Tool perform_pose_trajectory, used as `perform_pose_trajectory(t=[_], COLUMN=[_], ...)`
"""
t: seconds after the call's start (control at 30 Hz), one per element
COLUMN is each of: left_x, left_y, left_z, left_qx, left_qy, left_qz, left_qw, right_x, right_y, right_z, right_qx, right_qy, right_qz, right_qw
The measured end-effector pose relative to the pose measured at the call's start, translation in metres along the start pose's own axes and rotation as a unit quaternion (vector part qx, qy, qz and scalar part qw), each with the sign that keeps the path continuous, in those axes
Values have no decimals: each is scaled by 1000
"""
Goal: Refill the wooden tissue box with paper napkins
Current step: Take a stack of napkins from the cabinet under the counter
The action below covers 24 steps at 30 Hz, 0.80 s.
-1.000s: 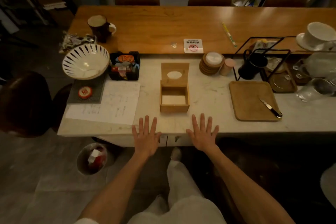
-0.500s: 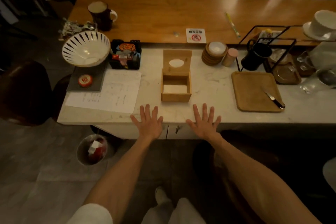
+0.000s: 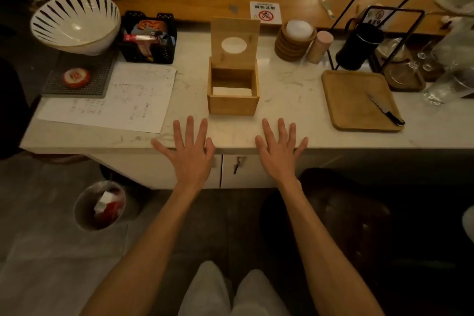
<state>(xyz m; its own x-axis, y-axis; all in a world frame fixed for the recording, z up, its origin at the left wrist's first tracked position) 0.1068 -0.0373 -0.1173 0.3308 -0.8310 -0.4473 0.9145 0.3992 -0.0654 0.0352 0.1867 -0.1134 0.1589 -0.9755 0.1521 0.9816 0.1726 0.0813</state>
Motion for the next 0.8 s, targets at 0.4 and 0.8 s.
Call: perform_pose_trajectory(t=[0.4,0.8], left_x=[5,1], left_y=[21,11], left_z=[6,19], left_qx=[-314,-283], left_qy=[27,20], left_qz=[-133,-139], left_qw=[940,949], right_x=[-13,-7], right_y=[25,29], right_z=[2,16], right_qx=[-513,-497], right_qy=[-48,-22], right_qz=[-63,-25], right_qw=[855,867])
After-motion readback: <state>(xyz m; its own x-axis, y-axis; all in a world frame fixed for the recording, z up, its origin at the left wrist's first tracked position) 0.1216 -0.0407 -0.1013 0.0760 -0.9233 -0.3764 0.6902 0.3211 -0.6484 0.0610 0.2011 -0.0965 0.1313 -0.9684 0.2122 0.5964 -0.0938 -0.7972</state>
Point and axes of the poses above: each hand's wrist, its own y-axis away from the middle knuckle, its own z-axis out of the back of the hand, x = y × z, the point moved 10 cm from there along -y, towards the middle knuckle, and after that the axes turned 13 degrees about y, right-handed, at the moved point
